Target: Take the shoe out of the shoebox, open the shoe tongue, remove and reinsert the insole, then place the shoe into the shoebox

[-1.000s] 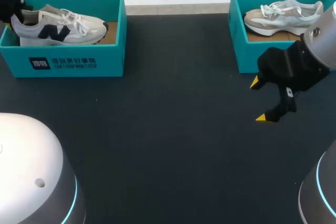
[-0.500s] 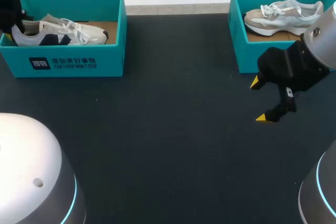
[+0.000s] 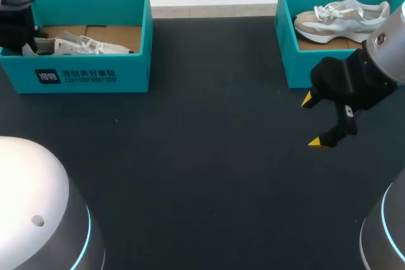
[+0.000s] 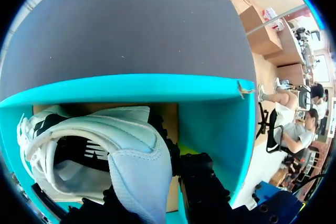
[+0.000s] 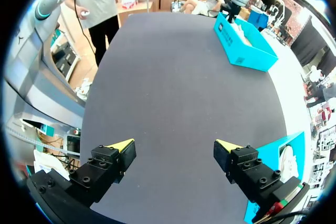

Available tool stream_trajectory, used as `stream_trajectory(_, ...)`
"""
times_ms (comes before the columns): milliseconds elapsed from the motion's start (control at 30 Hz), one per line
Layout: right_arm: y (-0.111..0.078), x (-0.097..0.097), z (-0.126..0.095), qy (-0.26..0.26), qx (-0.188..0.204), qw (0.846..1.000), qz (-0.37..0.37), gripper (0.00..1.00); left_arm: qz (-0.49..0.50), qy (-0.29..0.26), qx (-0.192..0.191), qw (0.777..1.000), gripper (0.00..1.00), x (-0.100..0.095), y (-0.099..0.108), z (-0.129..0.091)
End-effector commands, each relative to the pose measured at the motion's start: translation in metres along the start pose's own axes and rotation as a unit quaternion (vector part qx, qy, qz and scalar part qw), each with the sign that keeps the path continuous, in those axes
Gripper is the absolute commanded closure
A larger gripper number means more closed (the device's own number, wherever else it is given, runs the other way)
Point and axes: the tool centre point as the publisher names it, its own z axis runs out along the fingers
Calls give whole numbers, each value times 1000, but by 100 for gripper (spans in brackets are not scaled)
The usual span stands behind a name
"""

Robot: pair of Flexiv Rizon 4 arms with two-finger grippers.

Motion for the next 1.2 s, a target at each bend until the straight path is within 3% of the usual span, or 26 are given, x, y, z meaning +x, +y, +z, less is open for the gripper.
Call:
stream_trajectory(33, 0, -1, 1, 1, 1, 1000, 0, 0, 0, 1, 9, 1000, 100, -5, 5, 9)
stream_trajectory(367, 0, -1, 1, 1, 1, 1000, 0, 0, 9, 1, 22, 1000, 97, -9, 0, 25)
stream_trajectory(433, 0, -1, 1, 1, 1, 1000, 0, 0, 18, -3, 27, 999, 60, -9, -1, 26)
stream_trajectory(500, 0, -1, 1, 1, 1, 1000, 0, 0, 17, -1, 26, 1000, 44, -8, -1, 26)
stream_trajectory(567, 0, -1, 1, 1, 1, 1000, 0, 0, 19, -1, 26, 999, 37, -8, -2, 26)
stream_trajectory(800, 0, -1, 1, 1, 1, 1000, 0, 0, 18, -16, 24, 999, 61, -3, -5, 10)
stream_trajectory(1033, 0, -1, 1, 1, 1, 1000, 0, 0, 21, -28, 17, 999, 64, -3, -8, -12)
stream_trajectory(1200, 0, -1, 1, 1, 1, 1000, 0, 0, 34, -28, 8, 999, 60, -6, -10, -26)
